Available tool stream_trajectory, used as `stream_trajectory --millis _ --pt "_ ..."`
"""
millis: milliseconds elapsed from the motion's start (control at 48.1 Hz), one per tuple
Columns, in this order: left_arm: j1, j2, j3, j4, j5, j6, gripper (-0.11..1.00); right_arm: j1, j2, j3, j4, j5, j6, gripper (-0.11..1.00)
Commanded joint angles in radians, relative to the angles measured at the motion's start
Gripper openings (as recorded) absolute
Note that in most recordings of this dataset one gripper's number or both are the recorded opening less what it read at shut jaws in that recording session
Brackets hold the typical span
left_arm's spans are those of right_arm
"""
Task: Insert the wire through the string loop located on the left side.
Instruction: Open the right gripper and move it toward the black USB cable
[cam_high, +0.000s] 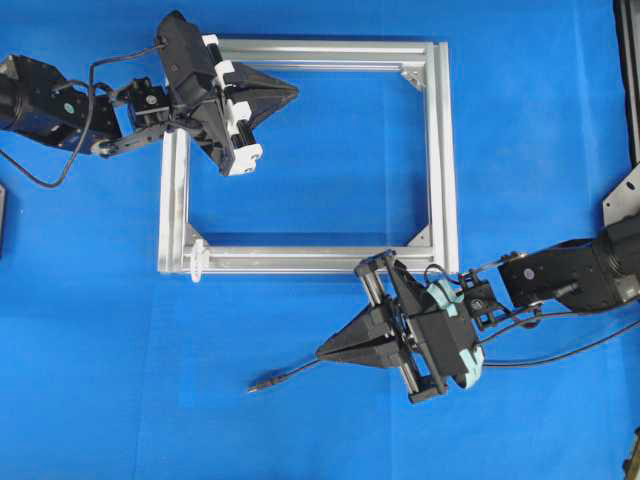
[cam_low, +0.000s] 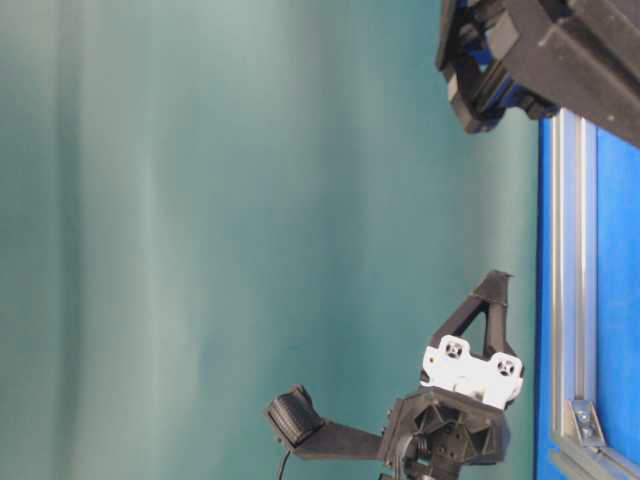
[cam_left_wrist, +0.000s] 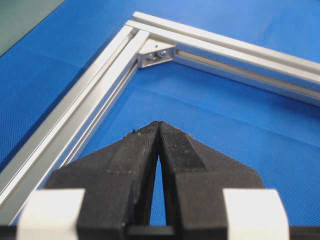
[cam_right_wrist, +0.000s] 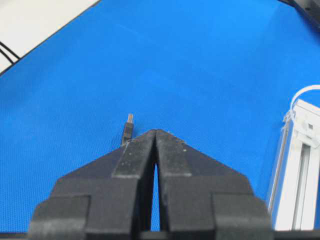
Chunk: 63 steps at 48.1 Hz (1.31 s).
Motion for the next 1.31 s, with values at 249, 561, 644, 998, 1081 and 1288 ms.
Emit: stream_trajectory --millis 249,561,644,998,1081,1288 --pt "-0.008 -0.054 -0.011 0.017 0.029 -0.009 0.0 0.018 -0.054 -0.009 0.0 0.083 0.009 -0.02" --pt "-0.008 -0.054 -0.009 0.018 0.029 -0.009 0.0 0.018 -0.054 -0.011 0.0 0.072 0.064 0.04" --pt "-0.006 -0.054 -0.009 0.018 0.029 -0.009 0.0 0.02 -0.054 -0.011 0.002 0.072 0.078 0.23" --pt "-0.008 -0.054 -0.009 0.018 0.029 -0.009 0.0 0.02 -0.029 -0.023 0.028 0.072 0.098 0.8" --pt "-0.008 -0.054 -0.008 0.018 0.029 -0.011 0.0 0.02 0.003 -0.041 0.034 0.074 0.117 0.82" --pt "-0.008 -0.052 -0.008 0.018 0.031 -0.018 0.0 0.034 0.118 -0.106 0.035 0.067 0.172 0.82"
